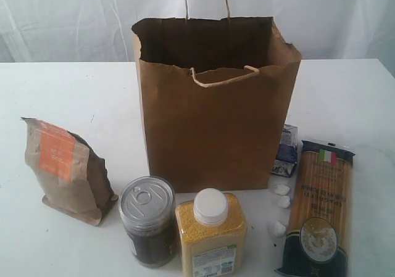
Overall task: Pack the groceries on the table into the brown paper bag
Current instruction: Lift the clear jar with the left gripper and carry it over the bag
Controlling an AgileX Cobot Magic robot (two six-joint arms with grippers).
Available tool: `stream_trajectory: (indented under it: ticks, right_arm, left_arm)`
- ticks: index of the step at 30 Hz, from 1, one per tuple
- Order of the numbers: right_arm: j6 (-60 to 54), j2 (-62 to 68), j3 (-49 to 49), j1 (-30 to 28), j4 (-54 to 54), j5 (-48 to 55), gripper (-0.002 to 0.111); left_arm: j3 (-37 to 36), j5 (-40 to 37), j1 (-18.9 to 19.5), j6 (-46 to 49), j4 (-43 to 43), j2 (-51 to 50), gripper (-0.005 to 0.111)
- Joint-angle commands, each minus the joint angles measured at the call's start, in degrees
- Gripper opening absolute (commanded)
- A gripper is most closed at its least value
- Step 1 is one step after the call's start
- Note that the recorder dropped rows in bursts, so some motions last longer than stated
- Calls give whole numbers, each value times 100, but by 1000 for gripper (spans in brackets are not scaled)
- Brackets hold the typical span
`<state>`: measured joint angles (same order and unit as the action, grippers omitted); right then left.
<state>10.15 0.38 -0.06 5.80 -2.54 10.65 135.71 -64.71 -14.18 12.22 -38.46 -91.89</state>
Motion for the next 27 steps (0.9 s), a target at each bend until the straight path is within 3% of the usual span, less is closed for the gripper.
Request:
stream_trajectory:
  ticks: [1, 12, 20, 27]
  right_arm:
    - [21, -38, 6, -12, -24, -49, 0]
    - [21, -38, 6, -12, -24, -49, 0]
    - [21, -38, 6, -12, -24, -49, 0]
    - [21, -38, 6, -12, -24, -49, 0]
  left_arm:
    - [41, 261, -501, 169, -217, -84, 0]
    - [30, 165, -1412, 305, 273, -422, 0]
    - [30, 171, -1712, 355, 804, -737, 0]
    - [30, 288, -1726, 430, 1019, -938, 0]
